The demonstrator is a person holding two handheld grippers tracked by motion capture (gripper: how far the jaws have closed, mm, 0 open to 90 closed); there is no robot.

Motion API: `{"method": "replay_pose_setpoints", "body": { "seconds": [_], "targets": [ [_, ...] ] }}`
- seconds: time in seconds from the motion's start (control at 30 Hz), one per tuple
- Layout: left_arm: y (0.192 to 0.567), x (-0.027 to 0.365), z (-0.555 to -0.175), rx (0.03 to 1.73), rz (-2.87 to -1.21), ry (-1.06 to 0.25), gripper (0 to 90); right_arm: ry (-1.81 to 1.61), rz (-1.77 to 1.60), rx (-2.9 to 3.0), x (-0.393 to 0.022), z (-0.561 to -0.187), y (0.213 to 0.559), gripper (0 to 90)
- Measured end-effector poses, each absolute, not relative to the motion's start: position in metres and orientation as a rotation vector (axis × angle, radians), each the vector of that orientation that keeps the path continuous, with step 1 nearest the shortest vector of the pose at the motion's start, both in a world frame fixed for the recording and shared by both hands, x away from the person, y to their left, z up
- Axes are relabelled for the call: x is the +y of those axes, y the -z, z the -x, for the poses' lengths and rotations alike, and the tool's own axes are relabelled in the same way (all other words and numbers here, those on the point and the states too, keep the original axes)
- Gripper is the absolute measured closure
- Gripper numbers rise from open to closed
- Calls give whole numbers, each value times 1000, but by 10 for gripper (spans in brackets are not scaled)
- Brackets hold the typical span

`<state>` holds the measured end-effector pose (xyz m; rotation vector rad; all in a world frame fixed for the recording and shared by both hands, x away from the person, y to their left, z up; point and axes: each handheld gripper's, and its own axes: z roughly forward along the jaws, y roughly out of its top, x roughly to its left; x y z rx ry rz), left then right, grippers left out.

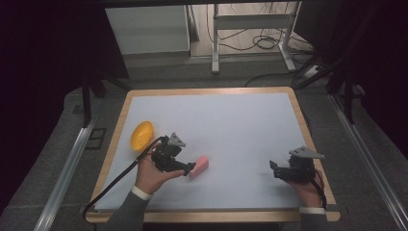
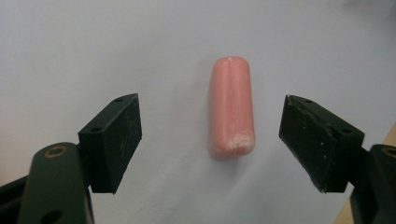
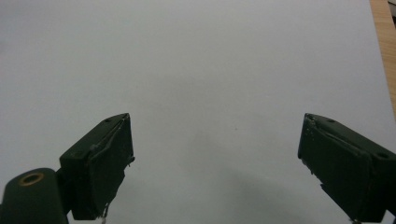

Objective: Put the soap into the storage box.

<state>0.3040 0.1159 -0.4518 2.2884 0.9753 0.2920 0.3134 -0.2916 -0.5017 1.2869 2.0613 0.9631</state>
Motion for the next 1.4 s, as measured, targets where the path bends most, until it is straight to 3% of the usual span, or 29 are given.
{"method": "replay_pose_setpoints", "body": {
  "seconds": [0.93, 1.4],
  "targets": [
    [479, 81, -317, 1017, -2408, -210, 275, -959, -1271, 2076, -289, -314, 503, 101],
    [491, 67, -330, 1051, -2448, -199, 418, -959, -1276, 2075, -290, -314, 503, 101]
  ]
}}
